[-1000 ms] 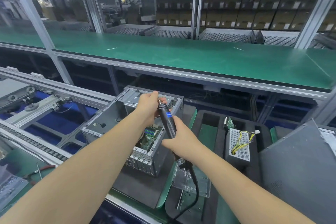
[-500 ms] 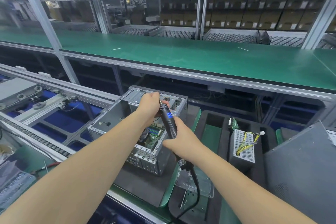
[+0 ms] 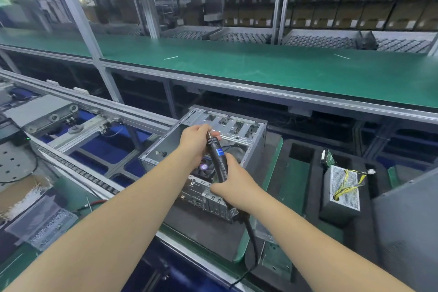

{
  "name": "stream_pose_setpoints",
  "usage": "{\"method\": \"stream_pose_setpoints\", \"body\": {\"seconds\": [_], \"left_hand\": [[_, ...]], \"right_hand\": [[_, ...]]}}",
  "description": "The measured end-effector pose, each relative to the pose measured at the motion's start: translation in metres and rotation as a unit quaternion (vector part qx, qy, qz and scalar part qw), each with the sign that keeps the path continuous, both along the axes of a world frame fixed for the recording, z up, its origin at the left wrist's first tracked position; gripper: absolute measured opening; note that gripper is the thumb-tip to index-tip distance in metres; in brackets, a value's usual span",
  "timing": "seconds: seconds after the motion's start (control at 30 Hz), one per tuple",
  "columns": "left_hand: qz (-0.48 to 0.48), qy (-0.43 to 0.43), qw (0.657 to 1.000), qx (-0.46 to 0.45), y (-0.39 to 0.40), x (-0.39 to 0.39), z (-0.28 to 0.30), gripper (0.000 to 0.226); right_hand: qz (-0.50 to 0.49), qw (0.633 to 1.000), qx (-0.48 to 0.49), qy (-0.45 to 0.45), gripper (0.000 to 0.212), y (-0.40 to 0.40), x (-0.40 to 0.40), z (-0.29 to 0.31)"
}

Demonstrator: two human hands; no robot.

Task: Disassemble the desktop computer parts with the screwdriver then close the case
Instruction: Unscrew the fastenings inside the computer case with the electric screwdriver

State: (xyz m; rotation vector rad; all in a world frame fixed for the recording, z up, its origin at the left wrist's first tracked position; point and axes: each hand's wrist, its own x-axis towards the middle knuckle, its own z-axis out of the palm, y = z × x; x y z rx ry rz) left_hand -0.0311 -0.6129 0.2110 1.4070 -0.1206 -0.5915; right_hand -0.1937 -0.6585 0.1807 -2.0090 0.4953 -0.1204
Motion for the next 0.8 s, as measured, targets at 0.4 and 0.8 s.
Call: {"method": "stream_pose_setpoints", "body": {"seconds": [0.4,0.8], "left_hand": [[-0.078,0.107,0.99,-0.043,0.085,0.079,-0.063,0.012],[-0.196,0.264,0.944,-0.014,0.166,0.054,-0.166,0.016]], "right_hand": [[-0.07,0.996,0.017,0.052,0.1,0.117,0.069,-0.041],[-0.241,0.96,0.068,0.124,0.093,0.259,0.072,-0.143]]}}
